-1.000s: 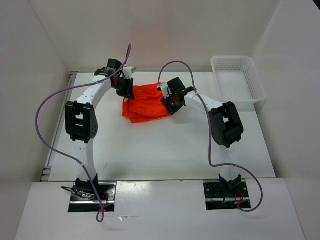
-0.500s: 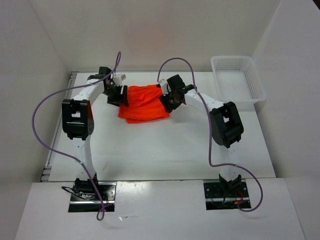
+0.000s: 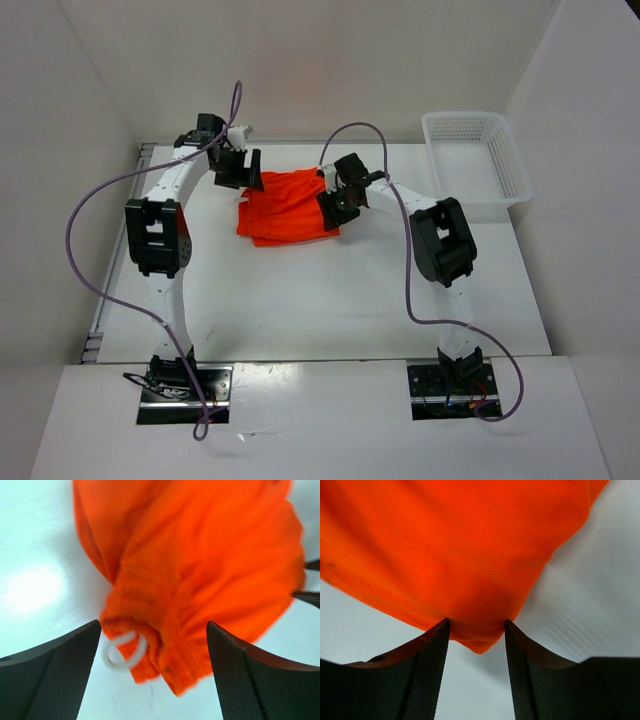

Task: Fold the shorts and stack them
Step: Fold the shorts

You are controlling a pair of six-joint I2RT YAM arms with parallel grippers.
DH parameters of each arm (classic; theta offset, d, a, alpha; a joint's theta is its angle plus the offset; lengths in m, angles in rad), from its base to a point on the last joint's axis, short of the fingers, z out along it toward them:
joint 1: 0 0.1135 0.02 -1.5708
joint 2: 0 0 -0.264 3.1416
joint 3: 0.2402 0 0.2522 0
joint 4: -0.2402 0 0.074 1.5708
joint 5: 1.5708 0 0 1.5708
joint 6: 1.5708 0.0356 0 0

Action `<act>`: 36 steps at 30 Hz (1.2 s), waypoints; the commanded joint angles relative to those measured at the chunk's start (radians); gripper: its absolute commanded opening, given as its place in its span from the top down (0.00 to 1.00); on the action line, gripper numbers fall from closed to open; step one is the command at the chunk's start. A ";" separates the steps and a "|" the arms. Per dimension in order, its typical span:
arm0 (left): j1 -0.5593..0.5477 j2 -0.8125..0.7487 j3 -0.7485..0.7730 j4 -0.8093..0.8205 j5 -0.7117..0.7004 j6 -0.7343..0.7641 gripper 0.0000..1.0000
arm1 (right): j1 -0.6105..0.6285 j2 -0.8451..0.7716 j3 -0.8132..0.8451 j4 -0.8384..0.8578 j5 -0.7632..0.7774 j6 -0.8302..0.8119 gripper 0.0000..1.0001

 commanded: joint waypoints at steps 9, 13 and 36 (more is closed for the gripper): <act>-0.014 0.216 0.187 0.059 -0.161 0.004 0.68 | -0.013 0.023 -0.065 0.029 0.040 0.101 0.76; -0.014 0.241 0.210 0.068 -0.170 0.004 0.75 | -0.013 0.001 -0.111 0.029 0.041 0.101 1.00; -0.019 -0.008 0.230 0.017 -0.089 0.004 0.01 | -0.206 -0.403 0.014 -0.085 0.055 -0.059 0.09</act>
